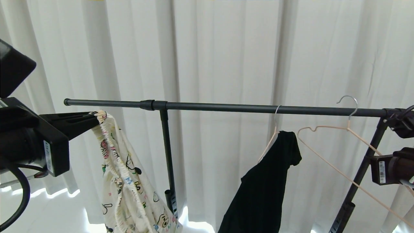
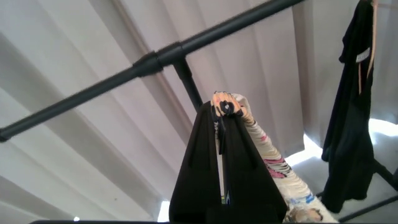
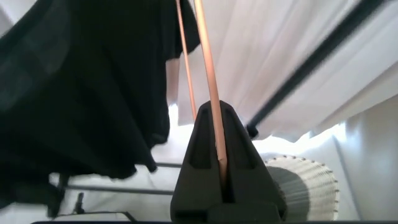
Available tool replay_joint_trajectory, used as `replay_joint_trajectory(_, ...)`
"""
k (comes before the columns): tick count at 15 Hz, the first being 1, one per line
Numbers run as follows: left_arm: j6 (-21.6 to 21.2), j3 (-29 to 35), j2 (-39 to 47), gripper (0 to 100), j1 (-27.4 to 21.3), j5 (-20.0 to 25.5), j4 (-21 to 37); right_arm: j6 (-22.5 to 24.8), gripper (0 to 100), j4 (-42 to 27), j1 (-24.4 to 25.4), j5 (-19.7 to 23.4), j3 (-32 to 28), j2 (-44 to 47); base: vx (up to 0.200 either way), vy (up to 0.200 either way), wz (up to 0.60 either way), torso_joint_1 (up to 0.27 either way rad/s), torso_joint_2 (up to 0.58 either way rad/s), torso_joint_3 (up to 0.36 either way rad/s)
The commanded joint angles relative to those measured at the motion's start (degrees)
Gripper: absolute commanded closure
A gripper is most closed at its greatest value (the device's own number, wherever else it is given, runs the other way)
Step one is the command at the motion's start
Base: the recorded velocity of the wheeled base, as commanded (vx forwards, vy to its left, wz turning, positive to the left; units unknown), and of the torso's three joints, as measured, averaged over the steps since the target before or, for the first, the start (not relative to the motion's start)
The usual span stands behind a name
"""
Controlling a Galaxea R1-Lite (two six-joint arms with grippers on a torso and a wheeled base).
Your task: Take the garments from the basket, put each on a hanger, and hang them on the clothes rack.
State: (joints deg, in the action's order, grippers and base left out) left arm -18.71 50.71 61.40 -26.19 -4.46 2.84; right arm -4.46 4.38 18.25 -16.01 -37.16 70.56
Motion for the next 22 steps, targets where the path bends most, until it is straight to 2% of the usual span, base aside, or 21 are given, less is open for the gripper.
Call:
replay_joint_trajectory(1,-0.01,0.09,-0.06,100,-0.01,-0.02,-0.03,0.77,100,0.02,0.12,0.19,1.12,-3.32,-0.200,0.000,0.00,-0.012,0.00,0.002)
replay_joint_trajectory(8,-0.01,-0.09,0.12,100,-0.01,-0.02,-0.03,2.79,100,0.11,0.38,0.19,3.32,-6.93,-0.200,0.000,0.00,0.000,0.00,0.003)
replay_joint_trajectory(10,0.08,-0.09,0.21,100,-0.01,0.07,-0.03,3.32,100,1.34,2.49,0.19,2.97,-7.10,-0.100,0.000,0.00,0.004,0.00,0.004)
replay_joint_trajectory(13,-0.01,-0.09,0.91,100,-0.01,0.07,-0.03,3.32,100,4.59,10.40,0.36,2.79,-7.01,0.000,0.000,0.00,0.000,0.00,0.000)
replay_joint_trajectory(15,0.87,-0.26,2.23,100,0.17,-0.20,-0.03,2.88,100,4.76,18.23,0.36,2.70,-7.01,0.000,0.000,0.00,0.000,0.00,0.000)
replay_joint_trajectory(17,4.91,-0.53,4.95,100,0.87,-1.60,-0.03,1.47,100,4.85,26.31,0.71,2.35,-6.40,0.000,0.000,0.00,0.000,0.00,0.000)
replay_joint_trajectory(20,11.68,0.00,10.40,100,0.96,-6.88,-0.03,-4.59,100,4.85,38.62,0.71,1.74,-4.82,0.000,0.000,0.00,0.000,0.00,0.000)
replay_joint_trajectory(22,14.23,0.44,12.86,100,0.96,-9.69,-0.03,-9.86,100,4.85,46.17,0.71,0.24,-3.06,0.000,0.000,0.00,0.000,0.00,0.000)
